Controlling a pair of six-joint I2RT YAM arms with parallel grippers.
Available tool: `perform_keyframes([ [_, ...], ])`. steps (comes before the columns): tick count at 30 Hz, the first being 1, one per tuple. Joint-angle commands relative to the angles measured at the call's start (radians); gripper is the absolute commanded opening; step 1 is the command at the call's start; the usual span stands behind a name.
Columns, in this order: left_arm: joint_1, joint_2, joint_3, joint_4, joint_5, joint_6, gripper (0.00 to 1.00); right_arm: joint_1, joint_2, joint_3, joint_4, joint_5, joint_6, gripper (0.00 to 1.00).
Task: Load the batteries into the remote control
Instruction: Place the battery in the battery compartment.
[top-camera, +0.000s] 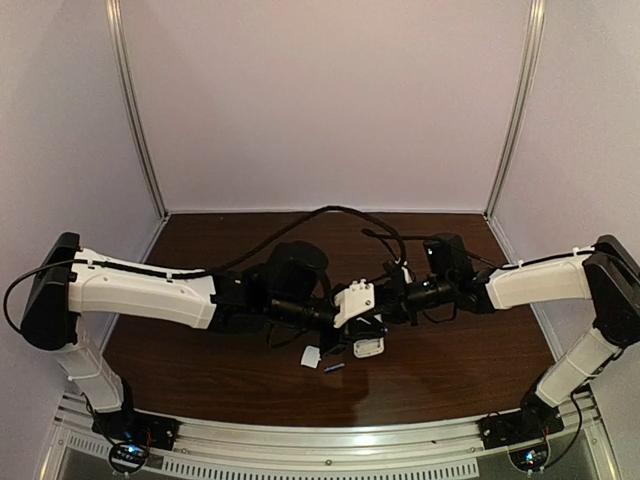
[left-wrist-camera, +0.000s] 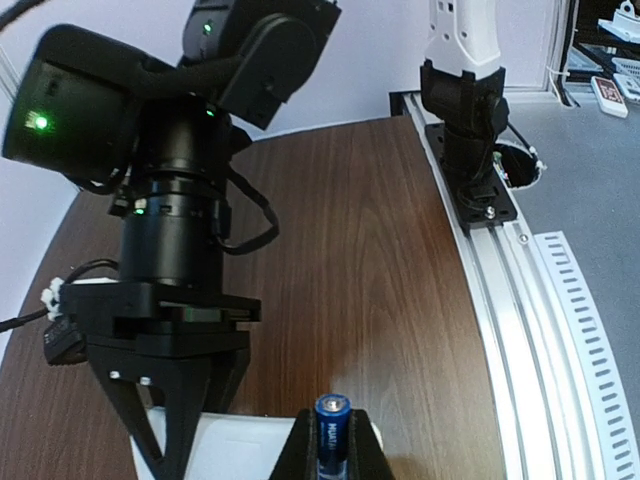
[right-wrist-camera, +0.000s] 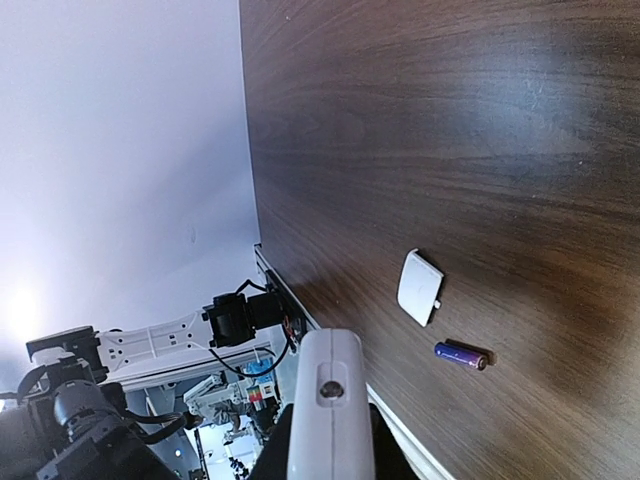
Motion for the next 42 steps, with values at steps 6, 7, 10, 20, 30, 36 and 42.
perform_keyframes([
  [6, -0.011, 0.037, 0.022, 0.035, -0.066, 0.007, 0.0, 0.022, 0.009, -0.016, 0.086, 0.002, 0.068, 0.0],
  [7, -0.011, 0.039, 0.019, 0.031, -0.077, 0.008, 0.0, 0.022, 0.009, -0.019, 0.092, 0.0, 0.074, 0.0],
  [10, -0.011, 0.042, 0.012, 0.023, -0.085, 0.013, 0.0, 0.022, 0.01, -0.024, 0.105, -0.004, 0.084, 0.0],
  [20, -0.011, 0.027, -0.048, 0.02, -0.081, 0.009, 0.0, 0.022, 0.014, -0.049, 0.168, -0.02, 0.13, 0.0],
  [30, -0.011, 0.028, -0.082, 0.037, -0.088, 0.008, 0.0, 0.022, 0.022, -0.055, 0.205, -0.027, 0.16, 0.0],
  [36, -0.011, 0.021, -0.091, 0.067, 0.01, 0.003, 0.0, 0.022, 0.031, -0.055, 0.214, -0.024, 0.165, 0.0],
  [42, -0.01, 0.016, -0.103, 0.07, -0.04, 0.016, 0.0, 0.023, 0.029, -0.057, 0.22, -0.027, 0.169, 0.0],
])
